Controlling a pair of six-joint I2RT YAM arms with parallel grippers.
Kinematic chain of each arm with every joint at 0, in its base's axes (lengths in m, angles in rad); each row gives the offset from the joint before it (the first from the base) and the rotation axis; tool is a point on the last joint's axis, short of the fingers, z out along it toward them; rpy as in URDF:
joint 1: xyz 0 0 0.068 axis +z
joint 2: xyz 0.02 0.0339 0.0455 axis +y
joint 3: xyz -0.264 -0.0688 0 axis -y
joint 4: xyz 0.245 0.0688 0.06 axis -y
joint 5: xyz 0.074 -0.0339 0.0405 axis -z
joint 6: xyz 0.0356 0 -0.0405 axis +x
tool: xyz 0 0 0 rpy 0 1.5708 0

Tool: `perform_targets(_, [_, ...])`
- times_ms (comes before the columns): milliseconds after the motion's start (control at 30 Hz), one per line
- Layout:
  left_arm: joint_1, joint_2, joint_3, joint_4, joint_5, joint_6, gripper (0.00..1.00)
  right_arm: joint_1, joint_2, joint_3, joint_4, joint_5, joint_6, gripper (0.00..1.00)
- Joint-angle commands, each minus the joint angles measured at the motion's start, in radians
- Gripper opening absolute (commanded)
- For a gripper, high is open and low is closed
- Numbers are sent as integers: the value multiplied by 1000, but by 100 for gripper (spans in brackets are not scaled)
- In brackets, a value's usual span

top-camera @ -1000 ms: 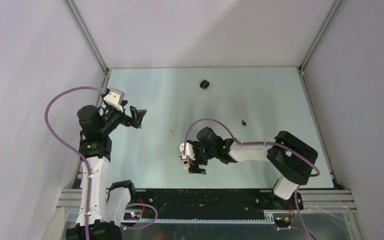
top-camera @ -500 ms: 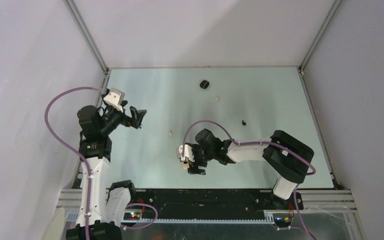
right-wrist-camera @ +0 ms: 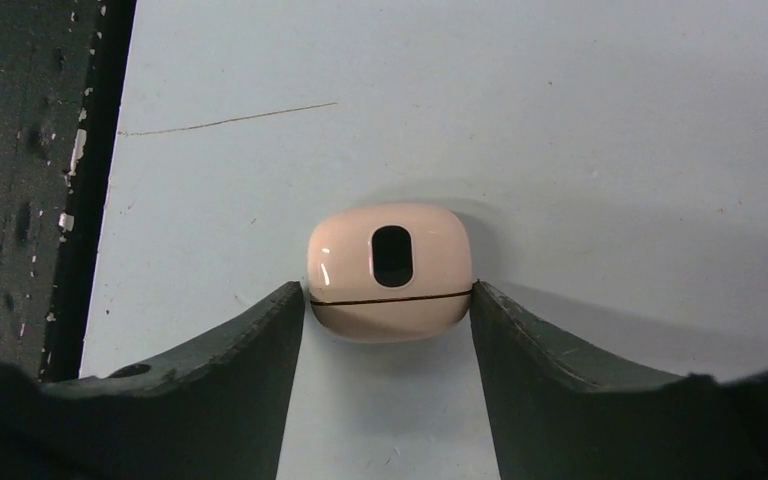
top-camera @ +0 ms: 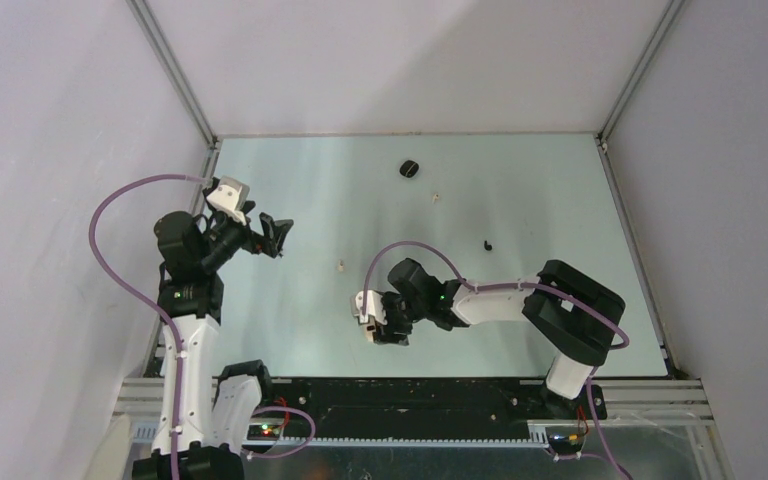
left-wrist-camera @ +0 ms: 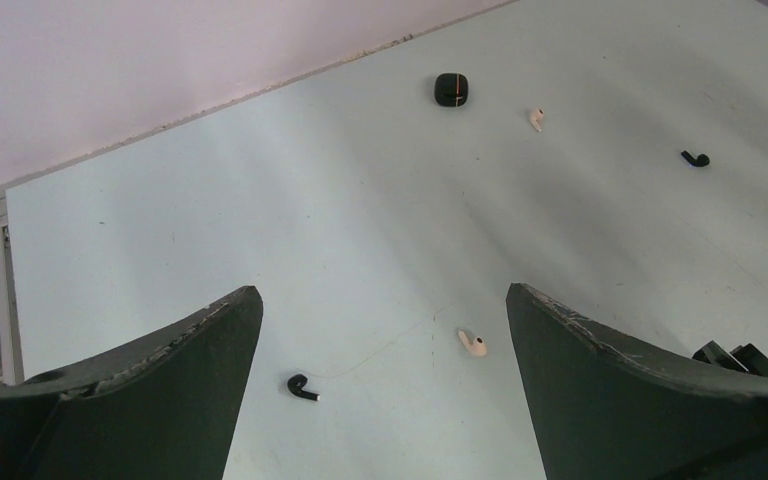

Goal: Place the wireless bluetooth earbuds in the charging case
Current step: Pick up the charging case at the center of the board.

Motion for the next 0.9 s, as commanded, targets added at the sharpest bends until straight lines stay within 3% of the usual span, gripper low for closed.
perform_targets(0, [8,-16,13,14,22,15,99,-2,8,18,-22,16,-44,63])
perform_targets(133, [8,-11,14,13,34,16,99,-5,-1,18,-38,6,-67,52])
perform_targets(467, [-8,79,42,-7,141,-17,100,-19,-147,18,-57,80,-112,48])
perform_targets(667, [-144,232,137,-111,169,11,99,-74,-341,18,-83,249,-214,46])
perform_targets(867, [-339,416,376,-306,243,80,99,-110,-489,18,-115,361,-328,45])
